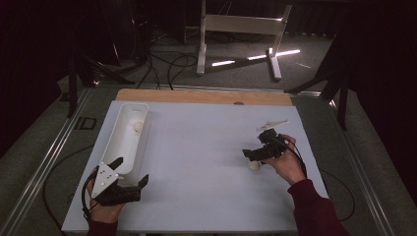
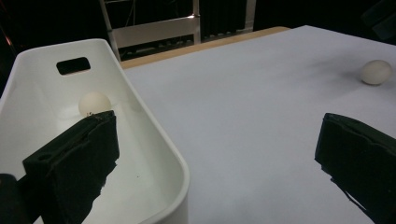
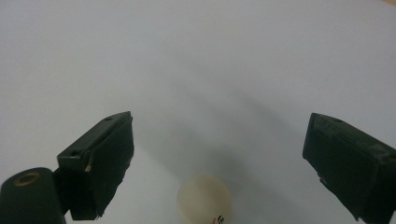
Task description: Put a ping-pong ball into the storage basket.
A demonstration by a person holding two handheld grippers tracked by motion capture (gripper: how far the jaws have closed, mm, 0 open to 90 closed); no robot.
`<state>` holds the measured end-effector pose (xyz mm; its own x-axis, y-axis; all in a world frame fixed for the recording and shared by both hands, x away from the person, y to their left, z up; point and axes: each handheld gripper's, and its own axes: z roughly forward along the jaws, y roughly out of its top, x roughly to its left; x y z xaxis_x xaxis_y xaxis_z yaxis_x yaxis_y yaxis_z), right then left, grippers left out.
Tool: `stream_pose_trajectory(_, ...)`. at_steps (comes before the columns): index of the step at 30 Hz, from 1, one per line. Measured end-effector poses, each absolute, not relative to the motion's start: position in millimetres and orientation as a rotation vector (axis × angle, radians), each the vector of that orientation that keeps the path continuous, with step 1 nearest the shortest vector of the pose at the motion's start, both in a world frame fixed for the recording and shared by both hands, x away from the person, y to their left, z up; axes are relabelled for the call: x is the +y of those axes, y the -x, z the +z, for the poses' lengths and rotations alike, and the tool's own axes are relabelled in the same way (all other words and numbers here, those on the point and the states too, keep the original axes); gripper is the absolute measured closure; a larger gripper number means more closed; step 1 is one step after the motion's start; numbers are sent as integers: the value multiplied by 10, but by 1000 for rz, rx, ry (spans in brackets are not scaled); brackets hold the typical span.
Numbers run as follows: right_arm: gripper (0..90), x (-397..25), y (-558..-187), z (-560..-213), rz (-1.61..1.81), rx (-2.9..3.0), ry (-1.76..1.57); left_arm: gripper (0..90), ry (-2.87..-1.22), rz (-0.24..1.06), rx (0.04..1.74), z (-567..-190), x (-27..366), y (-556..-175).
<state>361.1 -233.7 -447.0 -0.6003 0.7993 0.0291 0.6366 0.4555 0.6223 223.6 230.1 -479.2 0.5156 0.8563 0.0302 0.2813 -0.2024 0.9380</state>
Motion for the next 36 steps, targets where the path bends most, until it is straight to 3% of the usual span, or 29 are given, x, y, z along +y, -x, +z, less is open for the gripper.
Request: stream_pose_trajectory(36, 85, -2340, -3522, -4624, 783, 2519, -1212, 3, -1745, 709, 957, -4790, 2293, -2235)
